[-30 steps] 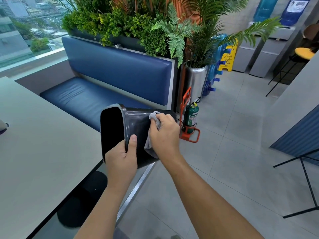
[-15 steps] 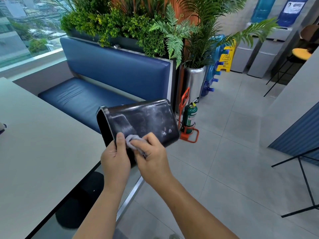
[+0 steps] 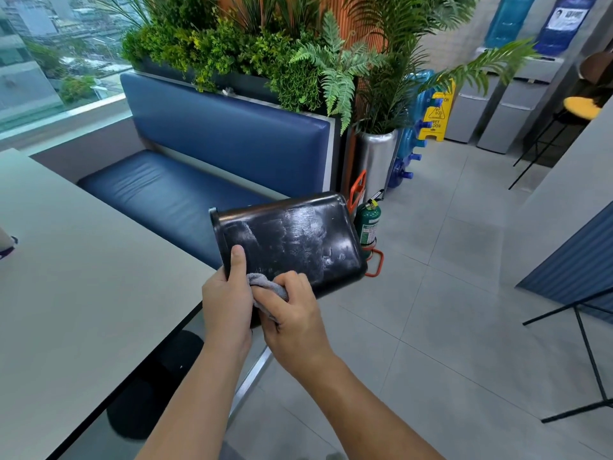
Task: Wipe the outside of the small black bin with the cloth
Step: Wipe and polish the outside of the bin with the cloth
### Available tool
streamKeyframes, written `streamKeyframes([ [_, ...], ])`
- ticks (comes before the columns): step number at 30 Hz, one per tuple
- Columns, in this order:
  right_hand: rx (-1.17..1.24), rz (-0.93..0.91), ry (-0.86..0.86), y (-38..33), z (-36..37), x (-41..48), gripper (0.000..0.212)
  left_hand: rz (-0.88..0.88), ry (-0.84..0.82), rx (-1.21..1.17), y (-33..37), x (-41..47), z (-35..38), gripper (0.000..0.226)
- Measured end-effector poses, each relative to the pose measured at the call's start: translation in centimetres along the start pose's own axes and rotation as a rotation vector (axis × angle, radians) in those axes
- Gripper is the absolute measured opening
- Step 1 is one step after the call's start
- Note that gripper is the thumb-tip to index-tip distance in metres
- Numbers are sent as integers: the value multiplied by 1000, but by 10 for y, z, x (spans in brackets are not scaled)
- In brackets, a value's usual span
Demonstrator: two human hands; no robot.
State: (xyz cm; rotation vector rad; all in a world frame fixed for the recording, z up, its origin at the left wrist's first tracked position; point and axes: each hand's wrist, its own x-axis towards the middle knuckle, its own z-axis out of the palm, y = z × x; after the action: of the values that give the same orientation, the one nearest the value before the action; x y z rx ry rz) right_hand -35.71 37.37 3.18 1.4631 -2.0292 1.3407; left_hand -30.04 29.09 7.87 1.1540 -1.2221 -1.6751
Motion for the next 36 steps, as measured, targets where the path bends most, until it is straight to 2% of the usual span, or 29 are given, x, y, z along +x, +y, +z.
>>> streamKeyframes([
  [3, -23, -40, -46, 7, -7, 2, 24, -1, 126, -50, -3, 3, 0, 40],
  [7, 22, 163, 46, 35, -19, 5, 17, 27, 226, -33, -8, 10, -7, 37],
  [10, 35, 265, 118, 43, -18, 8, 22, 53, 225, 0, -10, 9, -9, 37],
  [16, 79, 161, 17, 25, -13, -4, 22, 106, 222, 39, -5, 5, -8, 36],
  [20, 76, 344, 207, 53, -22, 11, 10, 125, 215, 45, -6, 3, -12, 35],
  [22, 56, 387, 230, 56, -24, 14, 9, 131, 216, 58, -5, 1, -9, 31],
  [28, 90, 169, 35, 26, -11, -8, 14, 181, 251, 102, -5, -4, -8, 34],
  [33, 46, 429, 217, 64, -22, 13, 6, 190, 242, 118, -2, -11, -12, 36],
  [36, 46, 434, 228, 59, -23, 20, 7, 207, 232, 127, -3, -14, -10, 36],
])
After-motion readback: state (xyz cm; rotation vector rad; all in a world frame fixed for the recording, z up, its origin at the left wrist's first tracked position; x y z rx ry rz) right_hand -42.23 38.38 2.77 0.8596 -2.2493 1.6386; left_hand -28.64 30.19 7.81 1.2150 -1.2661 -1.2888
